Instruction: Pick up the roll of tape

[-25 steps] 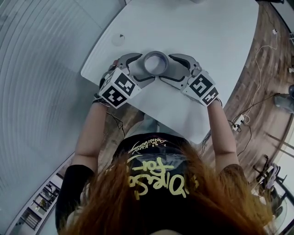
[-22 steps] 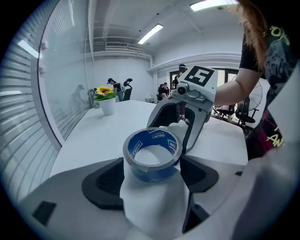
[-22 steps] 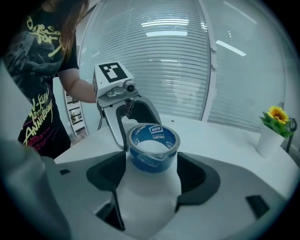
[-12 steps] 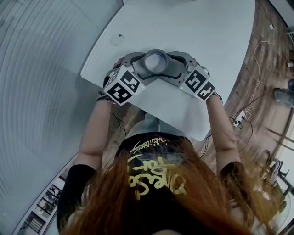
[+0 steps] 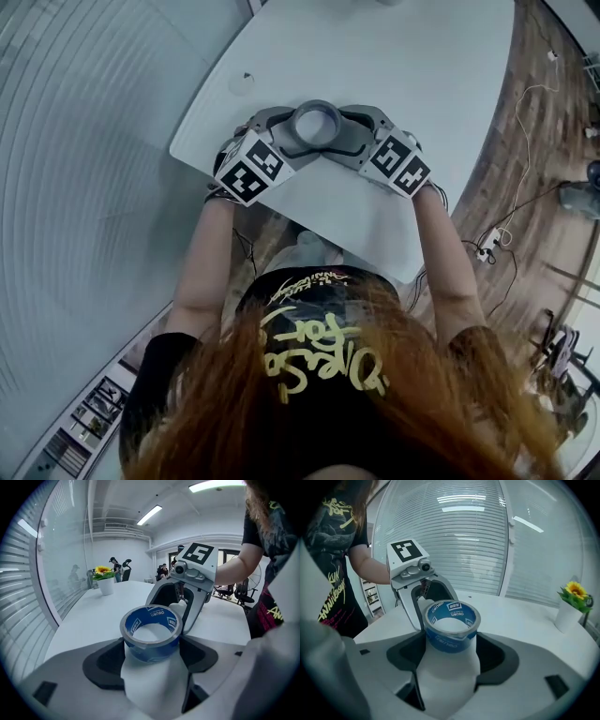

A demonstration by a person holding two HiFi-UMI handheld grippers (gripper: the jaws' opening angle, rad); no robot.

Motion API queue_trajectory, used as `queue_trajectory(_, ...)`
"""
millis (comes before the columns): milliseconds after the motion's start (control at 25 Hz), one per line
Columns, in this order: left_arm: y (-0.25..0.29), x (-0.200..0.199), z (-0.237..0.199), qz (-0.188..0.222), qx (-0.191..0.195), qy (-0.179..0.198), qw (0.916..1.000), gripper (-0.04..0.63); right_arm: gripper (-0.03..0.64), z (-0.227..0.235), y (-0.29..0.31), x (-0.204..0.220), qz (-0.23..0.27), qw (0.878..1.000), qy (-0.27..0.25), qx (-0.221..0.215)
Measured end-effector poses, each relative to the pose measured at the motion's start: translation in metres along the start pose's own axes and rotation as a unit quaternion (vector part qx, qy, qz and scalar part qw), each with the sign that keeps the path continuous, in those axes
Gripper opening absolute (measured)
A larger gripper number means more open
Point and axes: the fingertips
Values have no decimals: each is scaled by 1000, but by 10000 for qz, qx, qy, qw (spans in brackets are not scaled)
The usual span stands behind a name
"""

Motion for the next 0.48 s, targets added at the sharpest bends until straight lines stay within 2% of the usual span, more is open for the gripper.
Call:
queue_trajectory(240,-12,-19,5,-178,-37,-95,9998,357,322,0,-20,-15,100,9999,-1,58)
queue_trajectory(480,-20,-49,19,52,-124,-209,9997,357,322,-1,-54,-25,352,9993,-137,-17)
Point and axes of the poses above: the fingertips, and each gripper's own axes: y forward along the fingers, z to its right, x out of its underside, and after that the axes turned 1 degree about z, right-handed
